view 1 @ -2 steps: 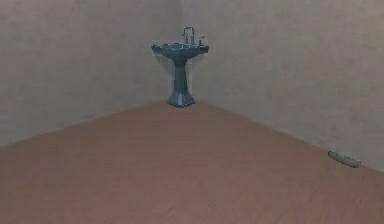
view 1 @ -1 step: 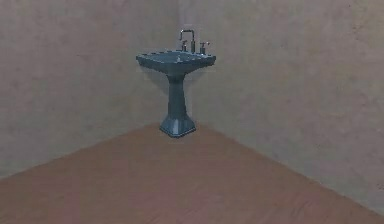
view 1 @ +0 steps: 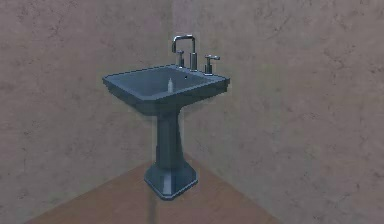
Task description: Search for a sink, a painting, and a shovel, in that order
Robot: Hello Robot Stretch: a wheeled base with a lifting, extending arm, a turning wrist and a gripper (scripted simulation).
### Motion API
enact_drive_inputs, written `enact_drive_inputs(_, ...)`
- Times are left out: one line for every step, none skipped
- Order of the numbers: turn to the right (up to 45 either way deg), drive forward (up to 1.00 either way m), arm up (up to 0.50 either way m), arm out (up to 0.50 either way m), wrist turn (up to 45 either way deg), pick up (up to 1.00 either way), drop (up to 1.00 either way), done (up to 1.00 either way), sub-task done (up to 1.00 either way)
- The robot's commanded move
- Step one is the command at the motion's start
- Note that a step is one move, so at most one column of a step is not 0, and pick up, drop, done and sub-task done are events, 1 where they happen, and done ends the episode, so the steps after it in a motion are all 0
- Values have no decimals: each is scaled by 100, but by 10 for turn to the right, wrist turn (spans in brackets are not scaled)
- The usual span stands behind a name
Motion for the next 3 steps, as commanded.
enact_drive_inputs(-90,0,0,0,0,0,0,0,0)
enact_drive_inputs(0,15,0,0,0,0,0,0,0)
enact_drive_inputs(0,0,0,0,0,0,0,0,100)
